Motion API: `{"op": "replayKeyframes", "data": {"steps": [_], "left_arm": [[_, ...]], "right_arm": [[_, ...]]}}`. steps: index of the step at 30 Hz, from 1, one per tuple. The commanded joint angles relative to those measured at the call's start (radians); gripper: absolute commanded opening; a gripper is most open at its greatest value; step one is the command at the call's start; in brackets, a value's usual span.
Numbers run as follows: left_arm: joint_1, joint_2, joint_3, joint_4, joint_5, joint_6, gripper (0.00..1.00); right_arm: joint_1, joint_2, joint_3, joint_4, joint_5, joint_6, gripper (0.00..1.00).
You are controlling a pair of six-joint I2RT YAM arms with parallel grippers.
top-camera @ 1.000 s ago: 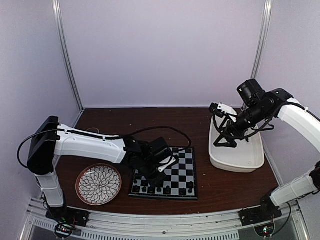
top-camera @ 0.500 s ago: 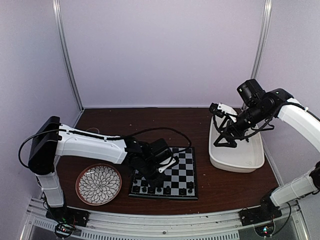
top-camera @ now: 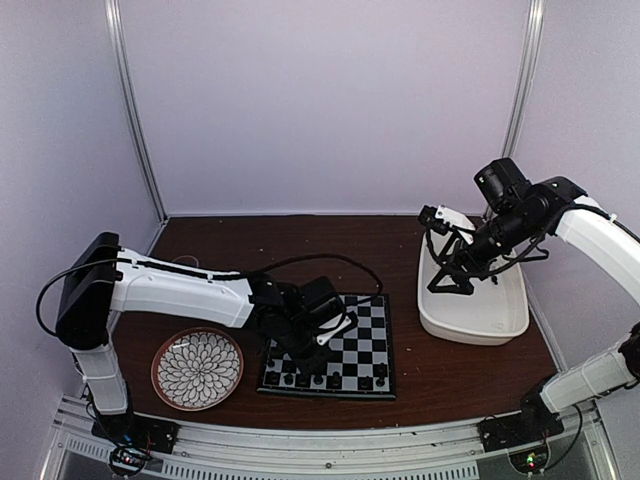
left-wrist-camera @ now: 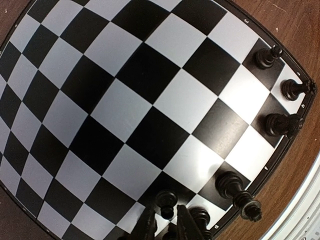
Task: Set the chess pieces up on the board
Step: Place the pawn at e7.
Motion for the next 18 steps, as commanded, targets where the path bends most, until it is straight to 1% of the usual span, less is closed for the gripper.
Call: {"op": "replayKeyframes", "data": {"steps": [1, 2, 4, 7, 9, 11, 12, 15, 18], "left_arm": [[-0.006, -0.075, 0.041, -0.018, -0.071, 0.023, 0.18], [-0.006, -0.092, 0.056, -0.027, -0.096, 0.037, 0.19], [-0.004, -0.123, 0.087, -0.038, -0.138, 0.065, 0.22], [-0.002, -0.156, 0.125, -0.02, -0.179, 0.103, 0.25], [0.003, -0.169, 0.135, 0.006, -0.179, 0.115, 0.27], [0.007, -0.179, 0.14, 0.032, -0.169, 0.117, 0.27], [0.007, -0.184, 0.141, 0.049, -0.166, 0.118, 0.27], [0.008, -0.195, 0.139, 0.106, -0.14, 0.109, 0.26], [0.008, -0.19, 0.129, 0.161, -0.082, 0.084, 0.26]], "right_arm": [[-0.03, -0.005, 0.05, 0.006, 0.066, 0.03, 1.0], [-0.047, -0.001, 0.061, 0.008, 0.076, 0.029, 1.0], [-0.082, 0.031, 0.086, 0.021, 0.145, 0.049, 1.0], [-0.132, 0.127, 0.109, 0.016, 0.25, 0.031, 1.0], [-0.177, 0.181, 0.093, 0.044, 0.291, 0.026, 1.0], [-0.23, 0.241, 0.081, 0.088, 0.365, 0.087, 1.0], [-0.262, 0.27, 0.081, 0.096, 0.371, 0.097, 1.0], [-0.336, 0.394, 0.129, 0.075, 0.426, 0.152, 0.99], [-0.393, 0.47, 0.16, 0.124, 0.54, 0.21, 0.9]]}}
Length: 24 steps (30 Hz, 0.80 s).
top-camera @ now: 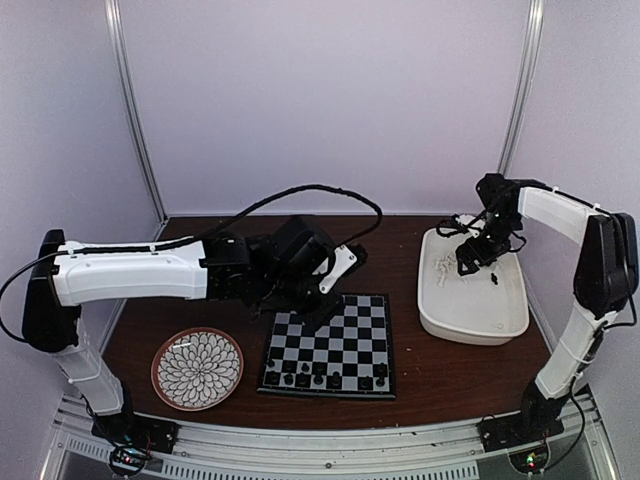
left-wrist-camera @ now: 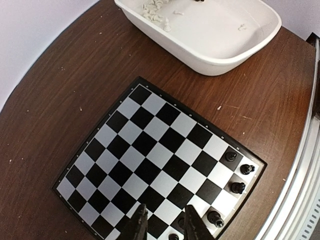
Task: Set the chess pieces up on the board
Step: Place the pawn at e7, then pick up the chess pile from the storage box.
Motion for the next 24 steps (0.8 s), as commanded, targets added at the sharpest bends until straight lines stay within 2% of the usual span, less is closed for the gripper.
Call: {"op": "replayKeyframes", "data": {"steps": [1, 3, 8, 10, 24], "left_arm": [[0.004, -0.004, -0.006, 0.123, 0.075, -0.011, 0.26], [0.004, 0.0, -0.012, 0.127, 0.093, -0.018, 0.26], [0.004, -0.012, -0.048, 0.151, 0.115, -0.029, 0.26], [0.003, -0.019, -0.06, 0.16, 0.121, -0.032, 0.26], [0.003, -0.012, -0.073, 0.171, 0.123, -0.031, 0.26]], "right_arm": [[-0.074, 0.083, 0.072, 0.048, 0.21, 0.104, 0.82], [-0.105, 0.139, 0.11, 0.045, 0.274, 0.132, 0.72], [-0.182, 0.276, 0.199, -0.006, 0.271, 0.169, 0.41], [-0.191, 0.312, 0.207, -0.004, 0.28, 0.175, 0.35], [-0.23, 0.429, 0.234, -0.011, 0.289, 0.183, 0.27]]}}
